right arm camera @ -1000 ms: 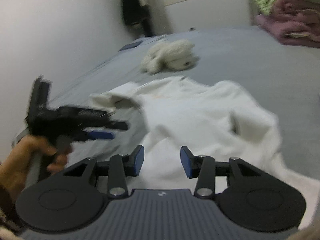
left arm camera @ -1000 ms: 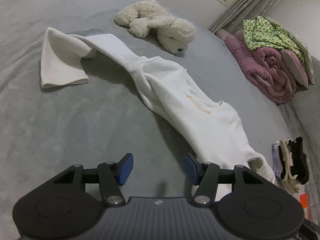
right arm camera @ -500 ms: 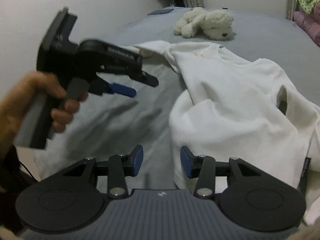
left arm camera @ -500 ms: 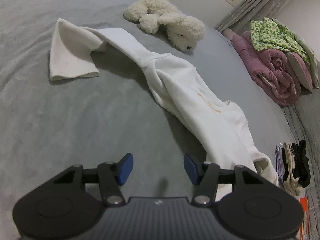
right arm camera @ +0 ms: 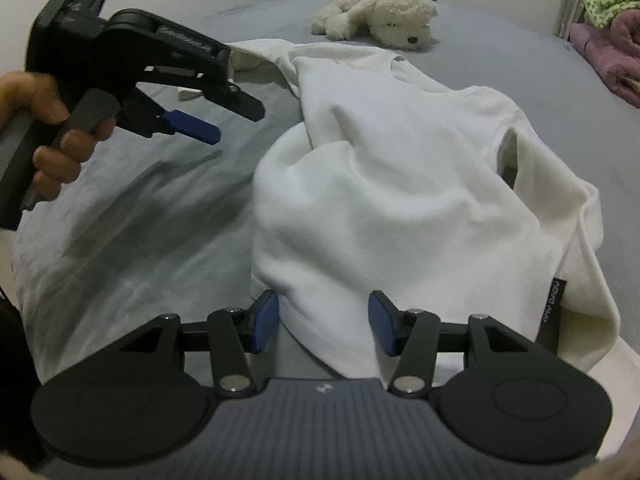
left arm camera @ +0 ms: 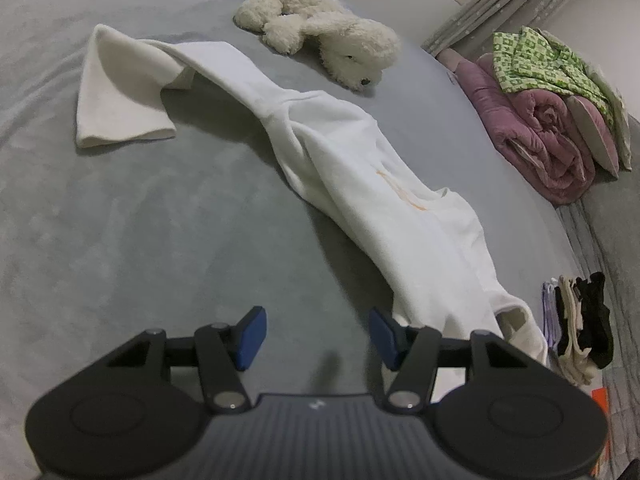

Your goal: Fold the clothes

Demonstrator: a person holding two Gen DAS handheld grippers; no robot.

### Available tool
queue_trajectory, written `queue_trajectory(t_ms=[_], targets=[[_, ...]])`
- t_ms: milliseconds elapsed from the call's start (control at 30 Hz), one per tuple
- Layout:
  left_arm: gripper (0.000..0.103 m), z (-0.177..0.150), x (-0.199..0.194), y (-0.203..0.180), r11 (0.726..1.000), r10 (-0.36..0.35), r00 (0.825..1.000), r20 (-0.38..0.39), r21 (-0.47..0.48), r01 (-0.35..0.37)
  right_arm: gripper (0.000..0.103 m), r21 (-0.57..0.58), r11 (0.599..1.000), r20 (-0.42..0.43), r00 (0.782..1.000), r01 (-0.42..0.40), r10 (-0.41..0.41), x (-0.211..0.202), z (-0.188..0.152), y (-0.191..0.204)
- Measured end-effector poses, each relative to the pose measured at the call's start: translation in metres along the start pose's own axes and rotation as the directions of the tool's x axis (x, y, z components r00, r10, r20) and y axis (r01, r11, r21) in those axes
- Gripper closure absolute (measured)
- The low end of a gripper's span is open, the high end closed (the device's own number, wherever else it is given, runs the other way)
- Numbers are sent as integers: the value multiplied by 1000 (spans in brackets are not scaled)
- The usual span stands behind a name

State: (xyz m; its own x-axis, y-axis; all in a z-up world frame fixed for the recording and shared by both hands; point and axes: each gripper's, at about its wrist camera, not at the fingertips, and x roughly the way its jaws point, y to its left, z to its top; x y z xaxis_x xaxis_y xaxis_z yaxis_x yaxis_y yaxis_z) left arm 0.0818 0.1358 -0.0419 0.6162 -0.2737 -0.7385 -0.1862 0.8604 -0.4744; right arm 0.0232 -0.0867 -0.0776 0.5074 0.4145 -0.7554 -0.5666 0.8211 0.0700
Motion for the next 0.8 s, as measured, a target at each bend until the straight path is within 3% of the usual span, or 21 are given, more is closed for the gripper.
queue_trajectory(t_ms=[267, 433, 500, 700, 800], targets=[[45, -2, 5, -6, 999, -30, 999, -10, -34, 30, 49, -59, 998, 109, 994, -21, 27, -20, 1, 20], [45, -3, 6, -11, 998, -50, 999, -4, -47, 50, 49, -101, 995, 114, 993, -22, 33, -15, 6, 35], [45, -4, 7, -14, 997, -54, 999, -8, -49, 53, 50, -119, 993, 95, 995, 15, -4, -7, 6, 39], [45, -5, 11, -18, 997, -62, 998, -25, -43, 61, 77, -126, 989, 65, 995, 83, -76, 12, 6, 37], [45, -5, 10, -15, 997, -62, 998, -22, -48, 61, 92, -56, 997, 81, 996, 47, -43, 5, 12, 27]])
